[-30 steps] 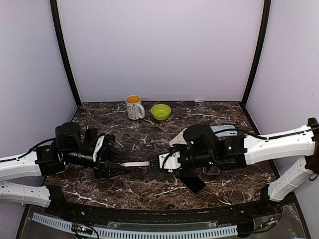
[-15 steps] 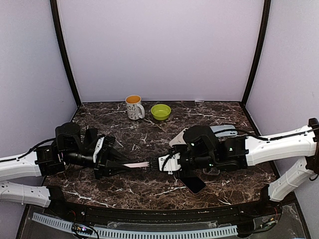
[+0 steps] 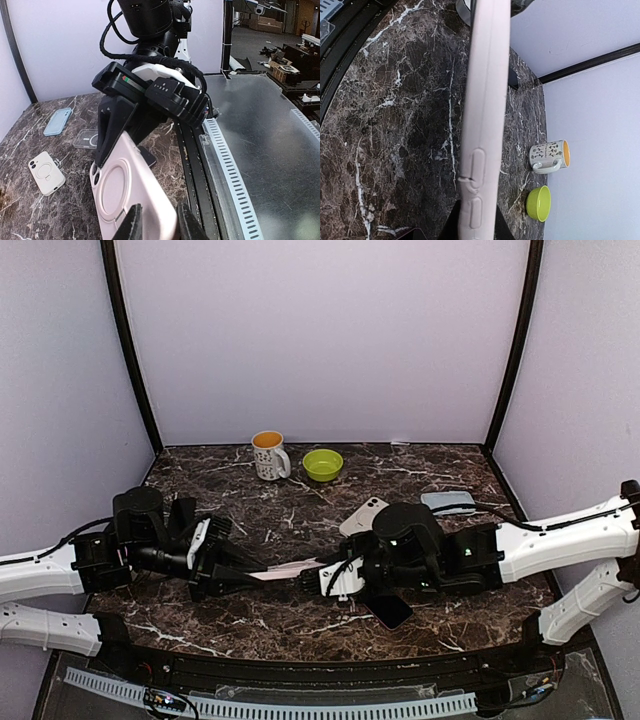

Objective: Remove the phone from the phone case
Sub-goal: Remove the top left corner of the phone case.

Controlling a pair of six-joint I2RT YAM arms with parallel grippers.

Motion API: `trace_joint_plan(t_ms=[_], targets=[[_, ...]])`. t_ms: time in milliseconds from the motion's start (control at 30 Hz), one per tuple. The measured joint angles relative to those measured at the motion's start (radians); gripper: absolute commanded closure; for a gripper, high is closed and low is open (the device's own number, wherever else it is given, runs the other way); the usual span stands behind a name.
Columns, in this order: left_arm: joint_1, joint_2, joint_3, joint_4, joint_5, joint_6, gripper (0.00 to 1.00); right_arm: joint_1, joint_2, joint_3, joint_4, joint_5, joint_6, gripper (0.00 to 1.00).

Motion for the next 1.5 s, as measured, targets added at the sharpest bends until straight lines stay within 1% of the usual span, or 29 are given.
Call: trace_joint_plan(t_ms=[400,900,1133,1500], targets=[[0.0,0.013,0.002,-0.001,0.03,0.025,0.76,0.018,-0.014,-0.026,0.048,0.05,-0.094,1.0],[-0.003,0.098,0.048,-0.062,0.086,0.033,0.77,0.045,-0.043,-0.094,0.082,0.082,-0.131,1.0],[-0.002,0.156,0.078,-0.083,0.113,0.033,0.76,0.051,-0.048,-0.15,0.169,0.126,-0.185,1.0],[0.002,0.19,0.111,-0.129,0.135,0.025,0.75,0.059,-0.048,-0.176,0.22,0.155,-0.235,1.0]])
